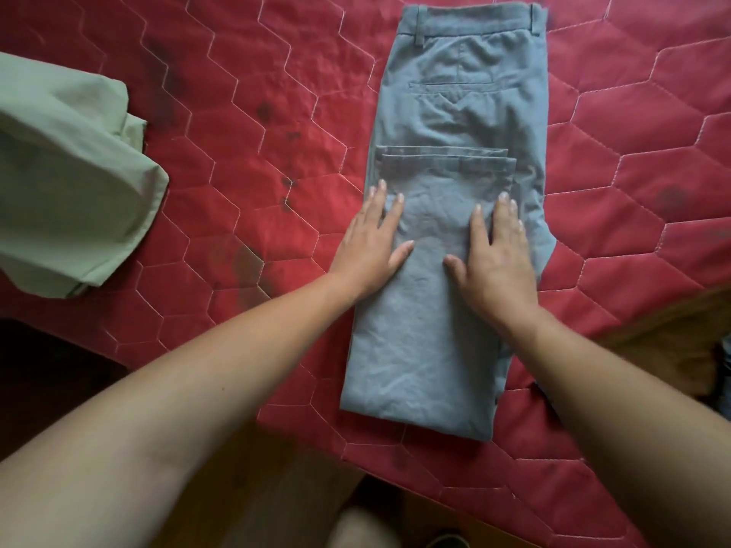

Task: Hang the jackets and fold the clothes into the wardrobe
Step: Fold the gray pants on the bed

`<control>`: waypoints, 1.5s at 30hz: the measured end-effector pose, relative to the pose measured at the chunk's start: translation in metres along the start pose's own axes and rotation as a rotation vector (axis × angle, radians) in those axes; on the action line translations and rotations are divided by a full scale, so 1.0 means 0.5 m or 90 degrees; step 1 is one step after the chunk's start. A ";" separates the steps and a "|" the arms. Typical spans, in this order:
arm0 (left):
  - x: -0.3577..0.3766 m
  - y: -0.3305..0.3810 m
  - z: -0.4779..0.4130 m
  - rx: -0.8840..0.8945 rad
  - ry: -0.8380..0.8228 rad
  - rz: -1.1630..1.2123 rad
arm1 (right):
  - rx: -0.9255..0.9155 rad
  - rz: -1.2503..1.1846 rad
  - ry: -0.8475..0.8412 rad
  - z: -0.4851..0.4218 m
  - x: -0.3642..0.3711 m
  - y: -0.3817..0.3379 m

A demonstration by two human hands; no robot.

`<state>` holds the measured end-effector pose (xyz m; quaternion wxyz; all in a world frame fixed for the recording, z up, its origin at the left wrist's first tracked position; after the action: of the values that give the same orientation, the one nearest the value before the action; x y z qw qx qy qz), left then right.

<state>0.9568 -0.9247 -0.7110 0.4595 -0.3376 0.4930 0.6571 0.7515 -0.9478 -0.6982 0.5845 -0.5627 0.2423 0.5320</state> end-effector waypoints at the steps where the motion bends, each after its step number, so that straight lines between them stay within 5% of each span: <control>1: 0.003 -0.002 0.021 -0.005 0.016 0.034 | 0.026 -0.043 0.022 0.020 0.002 -0.005; 6: -0.016 -0.015 0.087 -0.111 0.188 0.344 | 0.169 -0.316 0.065 0.067 -0.015 -0.007; 16: -0.035 -0.014 0.126 -0.261 0.106 0.556 | 0.259 -0.537 -0.081 0.130 -0.046 0.020; 38: -0.038 -0.021 0.028 -0.285 -0.007 0.583 | 0.296 -0.569 -0.158 0.048 -0.053 0.017; 45: -0.058 -0.019 -0.025 -0.258 0.032 0.601 | 0.286 -0.596 -0.096 -0.020 -0.076 0.018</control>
<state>0.9756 -0.9436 -0.6918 0.0265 -0.1762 0.4651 0.8671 0.7346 -0.9723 -0.6706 0.8817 -0.4318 0.0304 0.1877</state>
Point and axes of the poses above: each hand's wrist, its own z-axis away from the middle knuckle, its own x-axis out of the palm, y = z × x, the point moved 2 cm from there along -z, towards the middle knuckle, and after that the axes turned 2 degrees about -z, right-handed, at the moved point
